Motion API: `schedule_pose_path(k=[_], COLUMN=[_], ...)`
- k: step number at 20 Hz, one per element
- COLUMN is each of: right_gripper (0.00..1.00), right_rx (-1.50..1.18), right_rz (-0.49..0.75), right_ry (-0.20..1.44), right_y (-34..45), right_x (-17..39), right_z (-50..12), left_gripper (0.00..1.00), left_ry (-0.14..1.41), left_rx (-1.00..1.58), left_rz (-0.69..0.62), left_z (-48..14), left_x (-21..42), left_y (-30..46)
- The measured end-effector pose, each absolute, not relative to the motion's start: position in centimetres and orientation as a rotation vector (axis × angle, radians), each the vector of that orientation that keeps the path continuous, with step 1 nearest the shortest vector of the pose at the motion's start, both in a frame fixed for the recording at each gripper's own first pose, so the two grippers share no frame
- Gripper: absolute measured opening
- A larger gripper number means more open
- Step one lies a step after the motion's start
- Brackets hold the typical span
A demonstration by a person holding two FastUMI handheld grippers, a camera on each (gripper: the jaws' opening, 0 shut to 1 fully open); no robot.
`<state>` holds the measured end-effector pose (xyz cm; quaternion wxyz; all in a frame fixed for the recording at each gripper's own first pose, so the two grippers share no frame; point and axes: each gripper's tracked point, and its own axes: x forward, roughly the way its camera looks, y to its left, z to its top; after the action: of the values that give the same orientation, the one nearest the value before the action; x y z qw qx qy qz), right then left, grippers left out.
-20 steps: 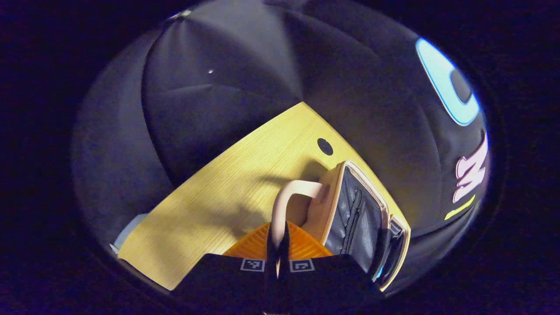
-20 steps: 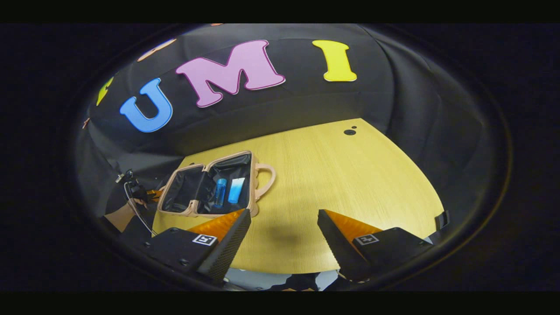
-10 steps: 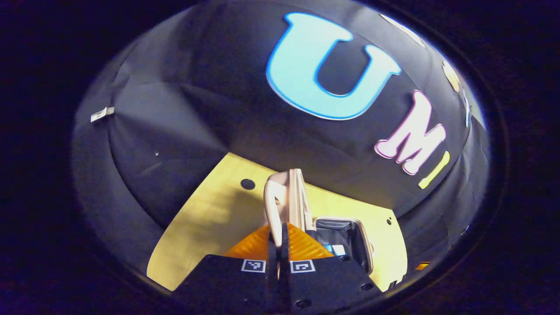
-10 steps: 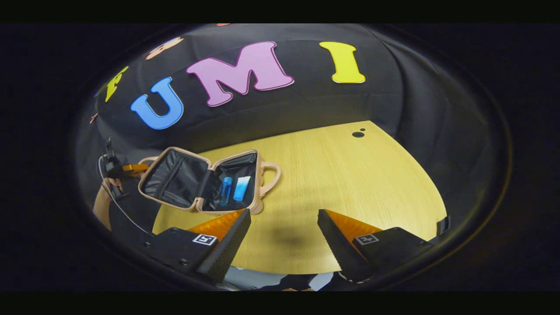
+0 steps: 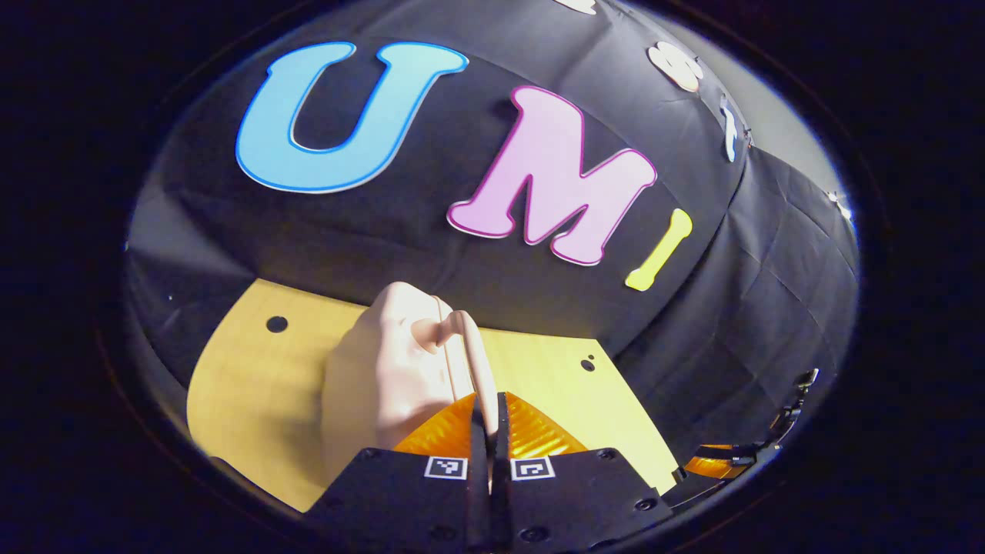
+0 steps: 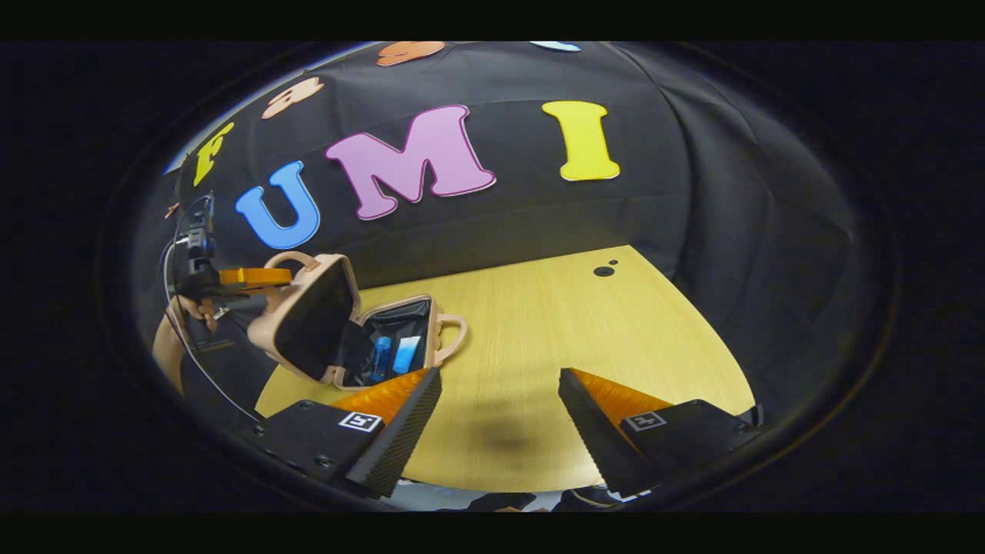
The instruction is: First open the suitcase, pack the skin care products into it, and then close the suitcase.
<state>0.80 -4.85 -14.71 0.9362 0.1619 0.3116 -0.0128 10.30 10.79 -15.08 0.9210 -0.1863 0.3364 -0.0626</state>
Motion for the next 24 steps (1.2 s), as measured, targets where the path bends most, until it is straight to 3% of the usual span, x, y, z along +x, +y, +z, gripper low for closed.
schedule_pose_path(k=[6,13,15,16,17,18,19,20,21,22,24], right_gripper=[0.97,0.97,0.97,0.97,0.97,0.97,0.97,0.97,0.98,0.98,0.98], right_rx=[0.332,0.188,0.154,0.154,0.155,0.157,0.163,0.167,0.169,0.17,0.169], right_rz=[-0.085,-0.091,-0.09,-0.087,-0.086,-0.09,-0.092,-0.09,-0.09,-0.088,-0.069], right_ry=[0.547,0.432,0.373,0.356,0.339,0.323,0.312,0.302,0.29,0.278,0.26], right_y=[-8.4,-10.0,-9.8,-9.6,-9.3,-9.1,-8.8,-8.4,-7.9,-7.5,-6.0], right_x=[-0.6,-0.6,0.4,0.8,1.0,1.2,1.5,1.7,1.9,2.1,2.1], right_z=[-12.3,-9.1,-7.6,-7.2,-6.8,-6.5,-6.2,-5.9,-5.6,-5.2,-4.7], left_gripper=[0.07,0.11,0.23,0.37,0.35,0.48,0.55,0.82,0.93,0.99,0.99], left_ry=[0.92,1.099,1.027,0.95,0.853,0.759,0.666,0.581,0.505,0.442,0.355], left_rx=[-0.382,-0.092,-0.079,-0.092,-0.093,-0.082,-0.067,-0.05,-0.042,-0.04,-0.048], left_rz=[-0.159,-0.02,-0.046,-0.082,-0.123,-0.144,-0.154,-0.151,-0.152,-0.151,-0.148], left_z=[-26.8,-33.3,-32.0,-30.2,-27.7,-24.9,-21.9,-19.1,-16.1,-13.2,-8.7], left_x=[11.1,8.9,9.3,9.5,10.1,10.2,10.2,9.8,8.9,8.1,5.6], left_y=[-0.3,-2.3,-3.5,-4.5,-5.5,-5.8,-5.8,-5.4,-5.2,-5.0,-4.5])
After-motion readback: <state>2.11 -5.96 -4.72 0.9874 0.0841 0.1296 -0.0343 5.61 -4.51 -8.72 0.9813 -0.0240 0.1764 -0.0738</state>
